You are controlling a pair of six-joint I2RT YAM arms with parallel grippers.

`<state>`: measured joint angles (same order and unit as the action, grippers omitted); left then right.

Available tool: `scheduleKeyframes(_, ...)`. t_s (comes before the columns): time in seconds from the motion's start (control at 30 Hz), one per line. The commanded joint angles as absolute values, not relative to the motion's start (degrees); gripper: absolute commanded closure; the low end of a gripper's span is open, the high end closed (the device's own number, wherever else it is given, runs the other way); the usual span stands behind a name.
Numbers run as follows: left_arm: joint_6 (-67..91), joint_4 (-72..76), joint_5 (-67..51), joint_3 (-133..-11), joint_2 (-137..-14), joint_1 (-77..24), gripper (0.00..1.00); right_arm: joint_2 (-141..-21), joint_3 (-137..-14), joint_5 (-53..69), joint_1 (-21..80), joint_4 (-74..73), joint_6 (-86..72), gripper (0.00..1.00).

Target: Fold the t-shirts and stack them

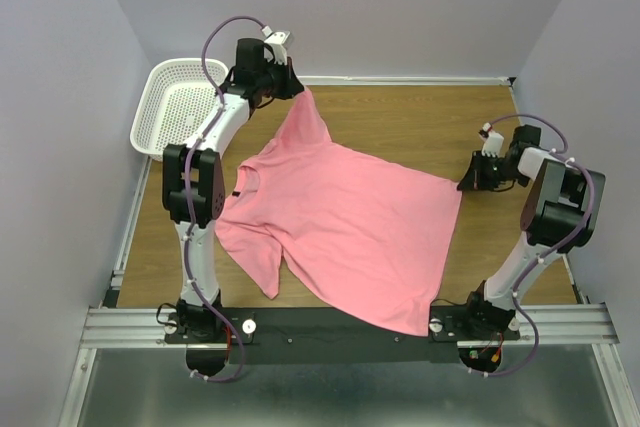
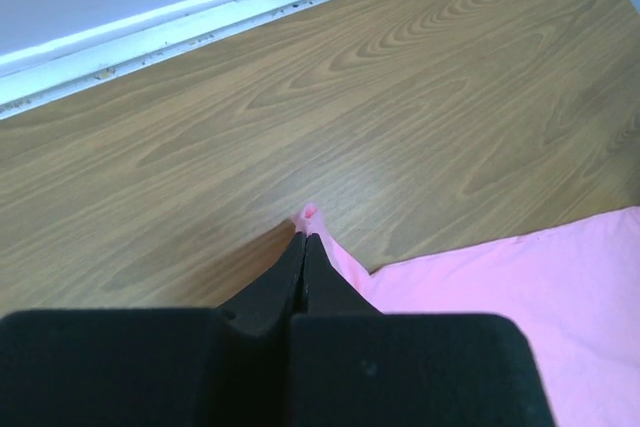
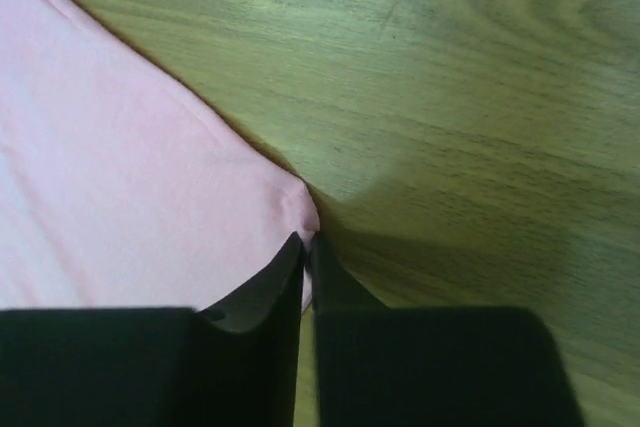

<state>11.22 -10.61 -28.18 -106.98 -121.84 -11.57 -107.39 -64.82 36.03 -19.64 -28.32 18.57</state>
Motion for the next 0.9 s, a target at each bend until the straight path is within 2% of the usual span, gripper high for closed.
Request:
scheduleKeyframes(0.0, 11.78, -11.6, -30.23, -110.65, -124.01, -10.99, 1.0, -109.25, -66.61, 33.58, -20.39, -29.27, 19.34, 0.94)
scheduleKeyframes(0.07, 11.95, -11.6, -30.06, -112.67, -124.8, -10.72, 1.0, -109.34, -68.89, 32.09, -20.74, -28.48, 19.16, 0.99)
scheduleKeyframes(0.2, 13.53, -12.74, -29.45, -118.64, -129.53, -10.02, 1.0, -112.23, -77.15, 27.78, -21.0, -26.98, 17.85, 0.99)
scheduleKeyframes(0.47, 26.8, -3.09, -30.41, -127.26, -137.71, -7.65, 1.0, -129.89, -102.87, 27.42, -20.92, -27.16, 15.56, 0.99)
scheduleKeyframes(0.63, 30.93, -0.8, -30.67, -137.18, -145.63, -7.38, 1.0, -138.5, -114.42, 29.0, -19.96, -27.42, 15.38, 0.99)
scheduleKeyframes(0.87, 31.73, 10.62, -28.04, -134.65, -145.37, -7.21, 1.0, -144.67, -124.27, 28.3, -18.72, -27.25, 15.47, 0.99)
